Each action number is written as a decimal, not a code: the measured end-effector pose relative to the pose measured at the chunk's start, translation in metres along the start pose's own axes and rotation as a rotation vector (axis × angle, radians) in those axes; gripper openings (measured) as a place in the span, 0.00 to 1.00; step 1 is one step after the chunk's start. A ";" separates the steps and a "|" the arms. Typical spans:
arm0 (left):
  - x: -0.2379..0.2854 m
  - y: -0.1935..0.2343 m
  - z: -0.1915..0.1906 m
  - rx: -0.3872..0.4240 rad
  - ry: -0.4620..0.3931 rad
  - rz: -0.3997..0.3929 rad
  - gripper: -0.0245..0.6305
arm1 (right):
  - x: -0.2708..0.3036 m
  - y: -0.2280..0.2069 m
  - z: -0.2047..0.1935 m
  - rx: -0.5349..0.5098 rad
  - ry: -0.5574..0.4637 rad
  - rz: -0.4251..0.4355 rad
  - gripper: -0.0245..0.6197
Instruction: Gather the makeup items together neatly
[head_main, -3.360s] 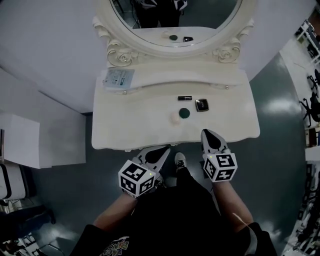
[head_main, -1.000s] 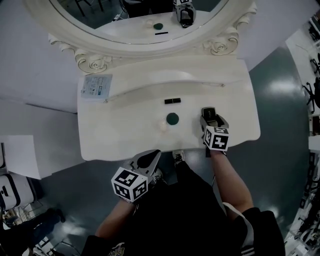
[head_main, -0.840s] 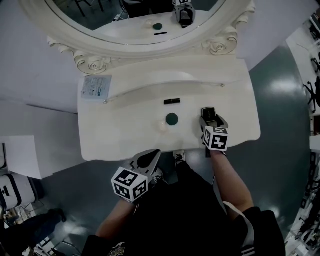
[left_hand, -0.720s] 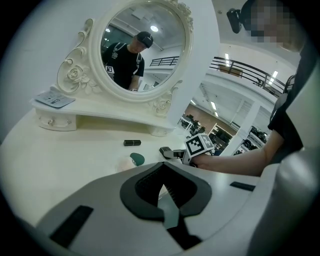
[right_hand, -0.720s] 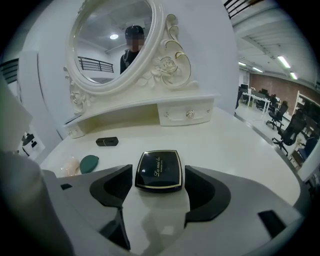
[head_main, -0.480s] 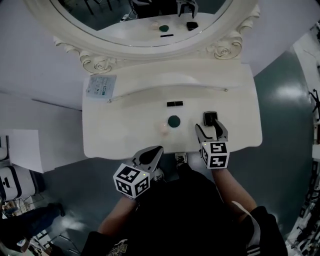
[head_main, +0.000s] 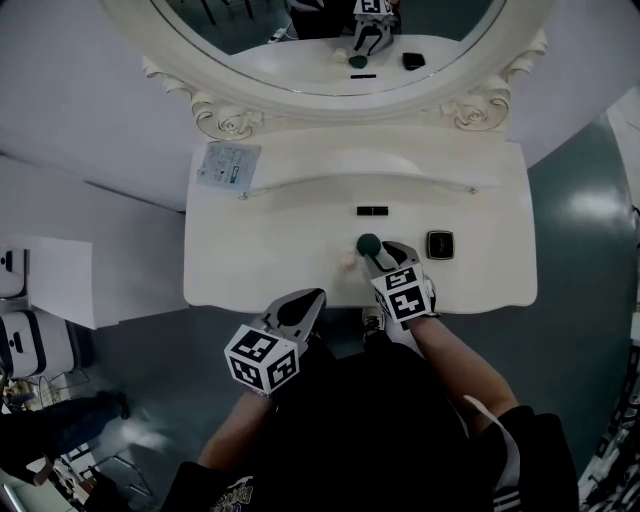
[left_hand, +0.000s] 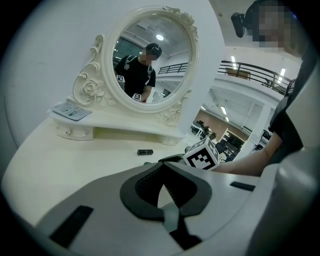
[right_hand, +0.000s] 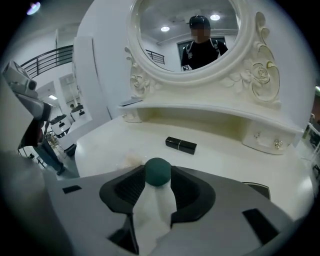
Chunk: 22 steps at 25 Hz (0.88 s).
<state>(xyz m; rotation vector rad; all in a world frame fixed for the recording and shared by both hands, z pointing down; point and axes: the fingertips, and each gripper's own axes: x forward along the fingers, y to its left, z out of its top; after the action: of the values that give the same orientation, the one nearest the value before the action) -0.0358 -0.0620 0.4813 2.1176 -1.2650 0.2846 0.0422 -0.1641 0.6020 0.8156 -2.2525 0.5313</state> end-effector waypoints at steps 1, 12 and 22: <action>-0.003 0.003 0.000 0.002 0.003 -0.005 0.05 | 0.005 0.000 0.000 0.009 0.013 -0.006 0.29; -0.018 0.031 0.006 0.046 0.054 -0.102 0.05 | 0.024 0.000 -0.008 -0.036 0.109 -0.121 0.20; -0.018 0.039 0.014 0.084 0.076 -0.180 0.05 | -0.005 -0.023 -0.013 0.104 0.047 -0.291 0.11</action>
<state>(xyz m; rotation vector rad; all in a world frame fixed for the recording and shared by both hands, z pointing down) -0.0801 -0.0713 0.4780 2.2524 -1.0275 0.3423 0.0669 -0.1712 0.6108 1.1481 -2.0300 0.5259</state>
